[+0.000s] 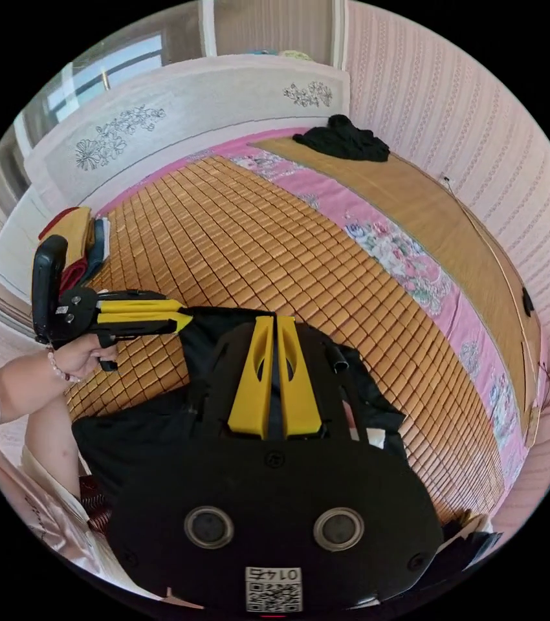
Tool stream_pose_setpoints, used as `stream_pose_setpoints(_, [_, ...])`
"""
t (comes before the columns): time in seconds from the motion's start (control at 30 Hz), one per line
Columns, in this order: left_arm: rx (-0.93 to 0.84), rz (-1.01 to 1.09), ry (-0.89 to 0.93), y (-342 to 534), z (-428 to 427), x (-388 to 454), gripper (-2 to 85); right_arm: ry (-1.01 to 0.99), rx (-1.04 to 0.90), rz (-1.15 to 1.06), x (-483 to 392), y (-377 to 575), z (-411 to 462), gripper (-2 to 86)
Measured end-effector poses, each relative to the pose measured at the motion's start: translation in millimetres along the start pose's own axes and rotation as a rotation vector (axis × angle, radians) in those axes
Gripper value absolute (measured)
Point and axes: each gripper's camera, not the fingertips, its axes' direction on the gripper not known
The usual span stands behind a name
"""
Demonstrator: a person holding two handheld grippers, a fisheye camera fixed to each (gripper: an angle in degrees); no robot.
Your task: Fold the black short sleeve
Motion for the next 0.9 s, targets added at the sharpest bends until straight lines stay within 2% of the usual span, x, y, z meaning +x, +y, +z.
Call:
stream_pose_setpoints(0.17, [0.084,-0.106,-0.059,39,-57,-40,-0.3,-0.057,0.081,-0.145,-67,-72,18,-0.5])
stream_pose_setpoints(0.33, [0.044,-0.184,-0.21,83,-57,-74,2.8,-0.139,-0.013,-0.181,-115,-114,67,3.8])
stream_pose_setpoints(0.4, [-0.025,-0.29,-0.163,104,-47,-98,3.9,-0.147,-0.018,-0.168,-116,-110,75,5.6])
stream_pose_setpoints(0.5, [0.001,-0.357,-0.114,123,-53,-114,4.0,-0.121,-0.07,-0.183,-114,-100,85,5.9])
stream_pose_setpoints(0.6, [0.01,-0.366,-0.101,128,-57,-116,5.7,-0.113,-0.162,-0.224,-130,-97,110,6.3])
stream_pose_setpoints(0.73, [0.015,-0.344,-0.092,124,-48,-117,8.0,-0.161,-0.185,-0.245,-163,-106,138,7.5])
stream_pose_setpoints(0.9, [-0.053,-0.276,-0.195,118,-34,-114,3.0,-0.138,-0.236,-0.15,-193,-115,186,9.0])
